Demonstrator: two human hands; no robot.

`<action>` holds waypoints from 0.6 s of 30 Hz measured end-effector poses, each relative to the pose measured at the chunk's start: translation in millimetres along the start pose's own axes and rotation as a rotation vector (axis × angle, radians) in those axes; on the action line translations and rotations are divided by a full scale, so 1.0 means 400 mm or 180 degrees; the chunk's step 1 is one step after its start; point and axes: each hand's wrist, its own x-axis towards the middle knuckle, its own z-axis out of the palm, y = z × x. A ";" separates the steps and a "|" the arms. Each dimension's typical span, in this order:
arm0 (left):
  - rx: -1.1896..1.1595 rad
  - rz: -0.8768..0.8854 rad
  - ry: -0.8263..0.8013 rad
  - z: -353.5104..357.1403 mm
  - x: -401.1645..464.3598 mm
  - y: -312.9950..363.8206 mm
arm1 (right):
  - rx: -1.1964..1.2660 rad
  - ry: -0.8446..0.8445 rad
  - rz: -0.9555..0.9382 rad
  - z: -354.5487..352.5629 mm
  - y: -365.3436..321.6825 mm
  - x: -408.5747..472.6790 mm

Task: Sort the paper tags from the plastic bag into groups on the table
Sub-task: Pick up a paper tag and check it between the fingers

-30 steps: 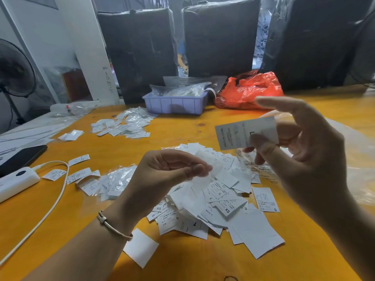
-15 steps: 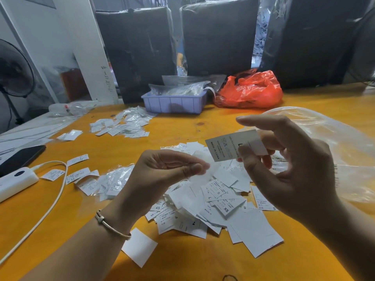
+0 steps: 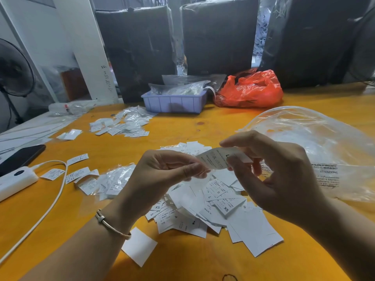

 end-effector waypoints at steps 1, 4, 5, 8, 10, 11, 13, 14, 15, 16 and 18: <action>0.0009 -0.0006 -0.0018 0.000 0.000 0.000 | 0.0012 -0.0016 0.0017 -0.001 0.002 0.000; 0.0026 -0.0020 -0.0085 0.001 0.000 0.001 | -0.0030 -0.0032 0.0107 -0.004 0.010 0.001; 0.0031 -0.0021 -0.0120 0.002 0.001 0.002 | -0.0058 -0.0042 0.0155 -0.005 0.012 0.002; 0.0007 -0.0043 -0.0219 0.003 0.002 0.004 | 0.0054 -0.0123 0.0313 -0.005 0.018 0.004; 0.0012 -0.0085 -0.0272 0.003 0.002 0.005 | 0.0610 -0.0220 0.0566 -0.005 0.022 0.006; 0.0024 -0.0107 -0.0293 0.003 0.001 0.005 | 0.0978 -0.0272 0.0736 -0.006 0.027 0.006; 0.0036 -0.0146 -0.0318 0.002 0.001 0.005 | 0.1465 -0.0434 0.0998 -0.010 0.036 0.009; 0.0033 -0.0165 -0.0323 0.002 0.000 0.005 | 0.1587 -0.0532 0.1076 -0.010 0.040 0.010; 0.0029 -0.0184 -0.0328 0.002 0.000 0.004 | 0.1683 -0.0622 0.1144 -0.008 0.043 0.011; 0.0027 -0.0203 -0.0336 0.002 0.000 0.003 | 0.1769 -0.0686 0.1209 -0.005 0.044 0.011; 0.0044 -0.0242 -0.0365 0.003 0.001 0.002 | 0.1914 -0.0715 0.1318 0.001 0.045 0.010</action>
